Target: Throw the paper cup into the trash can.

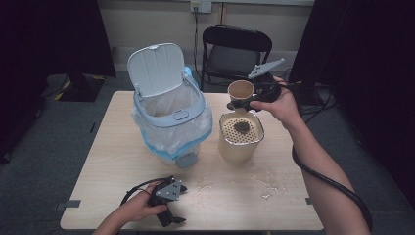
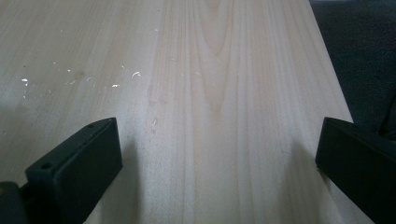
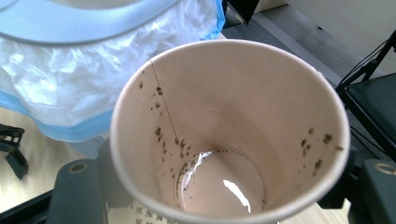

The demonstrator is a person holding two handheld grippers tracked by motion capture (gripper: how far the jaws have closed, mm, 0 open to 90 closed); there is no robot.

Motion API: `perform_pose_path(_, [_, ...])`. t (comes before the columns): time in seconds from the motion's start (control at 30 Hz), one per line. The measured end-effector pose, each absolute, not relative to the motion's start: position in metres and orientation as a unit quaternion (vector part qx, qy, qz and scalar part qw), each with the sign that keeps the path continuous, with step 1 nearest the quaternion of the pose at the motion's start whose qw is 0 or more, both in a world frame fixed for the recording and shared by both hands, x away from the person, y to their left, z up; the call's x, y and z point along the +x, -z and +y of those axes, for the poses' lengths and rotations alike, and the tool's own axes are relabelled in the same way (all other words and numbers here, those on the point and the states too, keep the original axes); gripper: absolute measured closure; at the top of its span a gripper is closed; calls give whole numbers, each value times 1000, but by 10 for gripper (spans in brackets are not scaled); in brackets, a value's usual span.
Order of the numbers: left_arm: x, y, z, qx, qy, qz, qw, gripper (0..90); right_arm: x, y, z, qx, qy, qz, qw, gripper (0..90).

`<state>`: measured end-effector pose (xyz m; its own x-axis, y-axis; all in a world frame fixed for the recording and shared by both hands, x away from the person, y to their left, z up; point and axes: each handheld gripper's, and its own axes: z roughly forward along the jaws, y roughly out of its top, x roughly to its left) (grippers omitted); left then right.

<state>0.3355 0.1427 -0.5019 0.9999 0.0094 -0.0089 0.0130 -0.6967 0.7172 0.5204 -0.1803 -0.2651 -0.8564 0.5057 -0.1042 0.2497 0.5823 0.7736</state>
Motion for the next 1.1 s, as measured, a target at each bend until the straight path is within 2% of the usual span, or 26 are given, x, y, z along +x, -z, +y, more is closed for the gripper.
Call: perform_pose_path(1.1, [335,502,143,921,5,8,389,0,524,216,-130,187,-417,877,149,263])
